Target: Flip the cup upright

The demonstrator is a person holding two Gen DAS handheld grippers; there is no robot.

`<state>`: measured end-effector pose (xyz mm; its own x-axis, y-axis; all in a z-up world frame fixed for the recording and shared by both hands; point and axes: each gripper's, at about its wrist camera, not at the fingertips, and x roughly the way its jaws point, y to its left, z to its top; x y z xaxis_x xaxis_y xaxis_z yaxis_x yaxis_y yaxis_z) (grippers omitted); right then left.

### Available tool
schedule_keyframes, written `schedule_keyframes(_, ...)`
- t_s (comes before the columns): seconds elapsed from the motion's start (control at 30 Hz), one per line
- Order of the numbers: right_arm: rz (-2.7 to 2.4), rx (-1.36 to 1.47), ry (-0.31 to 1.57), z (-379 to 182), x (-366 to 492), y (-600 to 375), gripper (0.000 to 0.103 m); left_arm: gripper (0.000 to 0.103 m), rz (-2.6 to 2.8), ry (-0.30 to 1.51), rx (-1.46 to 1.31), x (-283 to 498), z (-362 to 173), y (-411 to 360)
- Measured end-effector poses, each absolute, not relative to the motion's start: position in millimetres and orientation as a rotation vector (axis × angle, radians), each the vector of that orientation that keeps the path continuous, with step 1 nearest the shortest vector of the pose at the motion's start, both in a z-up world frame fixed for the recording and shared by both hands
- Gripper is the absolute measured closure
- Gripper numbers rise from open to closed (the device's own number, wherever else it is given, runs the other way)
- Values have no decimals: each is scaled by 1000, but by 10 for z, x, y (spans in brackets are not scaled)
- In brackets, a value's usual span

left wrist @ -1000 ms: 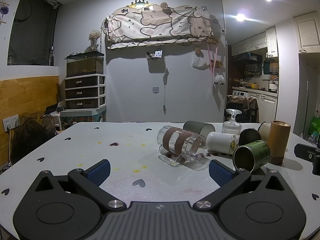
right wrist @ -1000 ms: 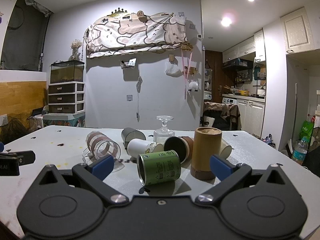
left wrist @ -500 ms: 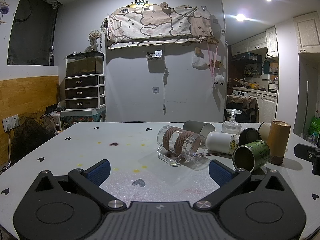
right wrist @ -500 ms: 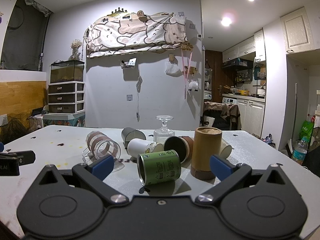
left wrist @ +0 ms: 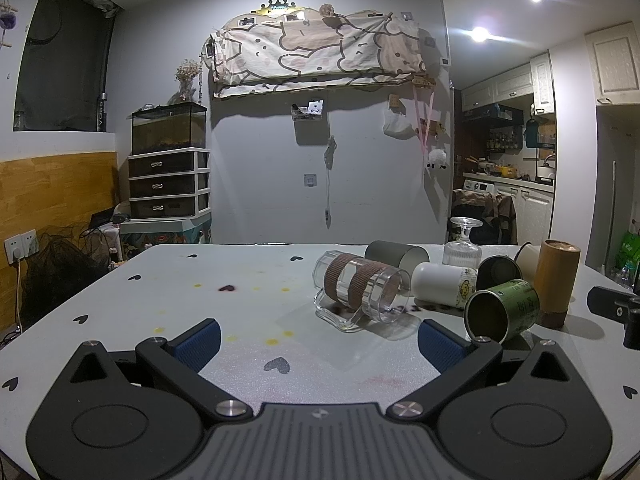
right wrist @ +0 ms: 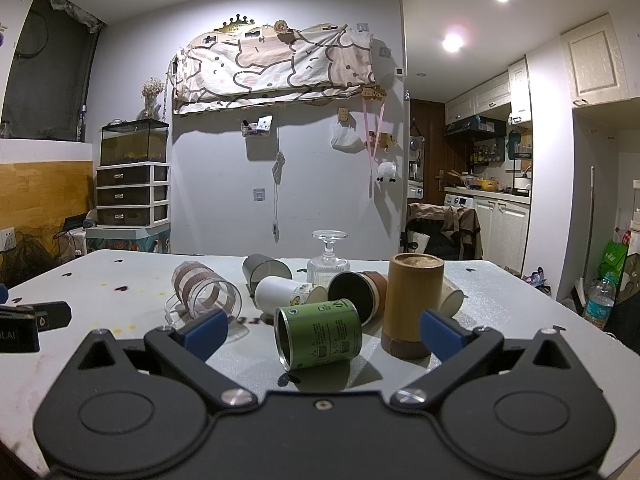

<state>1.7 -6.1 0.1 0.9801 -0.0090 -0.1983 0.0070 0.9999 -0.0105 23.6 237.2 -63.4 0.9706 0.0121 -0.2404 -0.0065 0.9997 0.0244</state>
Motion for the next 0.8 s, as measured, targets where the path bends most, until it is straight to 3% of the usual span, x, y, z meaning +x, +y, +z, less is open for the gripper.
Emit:
schedule_keyframes(0.37, -9, 14, 214, -66, 134, -156, 0, 0, 4, 246, 25, 267, -712, 2420)
schedule_keyframes(0.8, -94, -1, 276, 125, 937, -621, 0, 0, 3, 258, 9, 250, -677, 2402)
